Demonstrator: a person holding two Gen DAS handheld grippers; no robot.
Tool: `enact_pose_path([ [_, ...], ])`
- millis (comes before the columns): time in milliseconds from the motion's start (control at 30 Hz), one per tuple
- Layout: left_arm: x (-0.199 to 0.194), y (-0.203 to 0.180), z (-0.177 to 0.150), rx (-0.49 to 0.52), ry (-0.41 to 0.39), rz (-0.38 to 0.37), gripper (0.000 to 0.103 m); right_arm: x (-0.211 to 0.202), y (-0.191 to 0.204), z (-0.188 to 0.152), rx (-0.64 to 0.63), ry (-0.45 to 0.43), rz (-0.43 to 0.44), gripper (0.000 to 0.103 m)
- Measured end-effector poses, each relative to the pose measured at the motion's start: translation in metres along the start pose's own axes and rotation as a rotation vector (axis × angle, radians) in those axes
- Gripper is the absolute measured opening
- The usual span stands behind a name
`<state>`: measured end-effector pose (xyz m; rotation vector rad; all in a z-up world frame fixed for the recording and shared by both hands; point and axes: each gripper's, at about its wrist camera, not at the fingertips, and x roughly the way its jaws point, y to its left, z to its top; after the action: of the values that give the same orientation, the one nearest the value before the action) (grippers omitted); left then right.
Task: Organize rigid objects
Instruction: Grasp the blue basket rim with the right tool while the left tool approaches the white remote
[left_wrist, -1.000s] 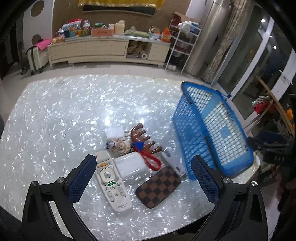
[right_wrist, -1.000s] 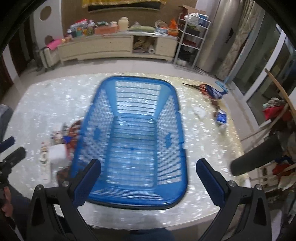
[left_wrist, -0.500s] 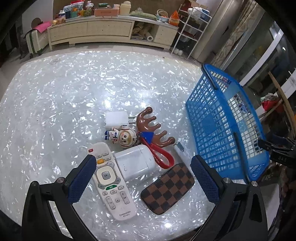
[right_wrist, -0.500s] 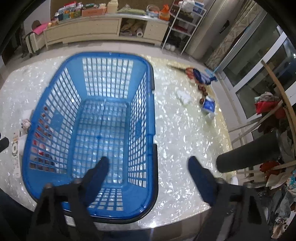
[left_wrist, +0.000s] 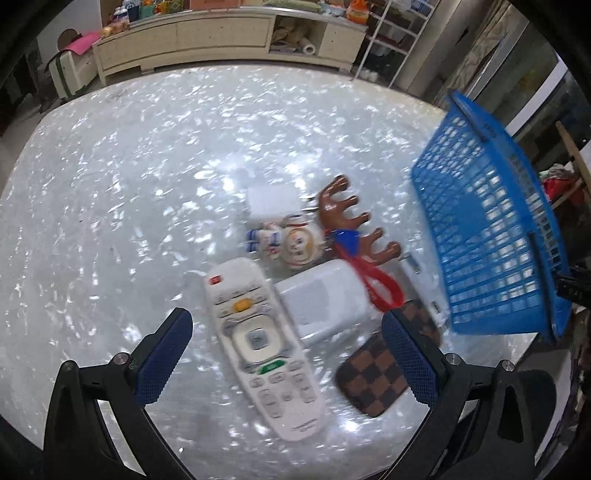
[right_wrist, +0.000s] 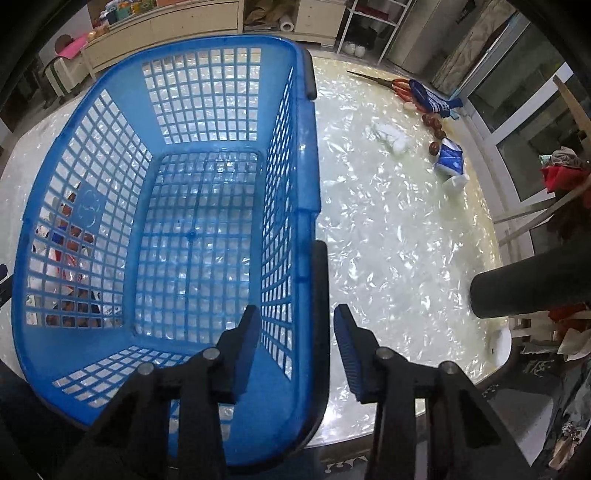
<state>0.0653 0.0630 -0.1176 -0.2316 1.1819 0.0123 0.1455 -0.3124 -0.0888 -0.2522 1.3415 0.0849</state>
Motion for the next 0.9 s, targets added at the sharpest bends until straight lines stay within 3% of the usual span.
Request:
enact_pose_path([
  [33, 0.001, 0.002, 0.0, 0.0, 0.009, 0.0, 0.103, 0.002, 0.0, 0.0, 0.003, 0.008, 0.013, 0.028],
  [167, 0.003, 0.011, -0.003, -0.02, 0.059, 0.009, 0.103, 0.008, 0.0, 0.002, -0.004, 0.014, 0.029, 0.018],
  [300, 0.009, 0.015, -0.011, -0.075, 0.122, -0.006, 0.103, 0.01, -0.002, 0.002, -0.008, 0.003, 0.047, 0.017],
  [433, 0.023, 0.019, -0.018, -0.121, 0.182, 0.033, 0.103, 0.013, -0.001, 0.003, -0.014, 0.009, 0.045, 0.017],
  [667, 0.048, 0.015, -0.022, -0.107, 0.247, 0.094, 0.103, 0.014, 0.005, 0.002, -0.009, 0.003, 0.061, 0.017],
  [900, 0.064, 0.022, -0.017, -0.117, 0.231, 0.159, 0.103, 0.018, -0.001, 0.007, 0.0, 0.011, 0.051, 0.017],
])
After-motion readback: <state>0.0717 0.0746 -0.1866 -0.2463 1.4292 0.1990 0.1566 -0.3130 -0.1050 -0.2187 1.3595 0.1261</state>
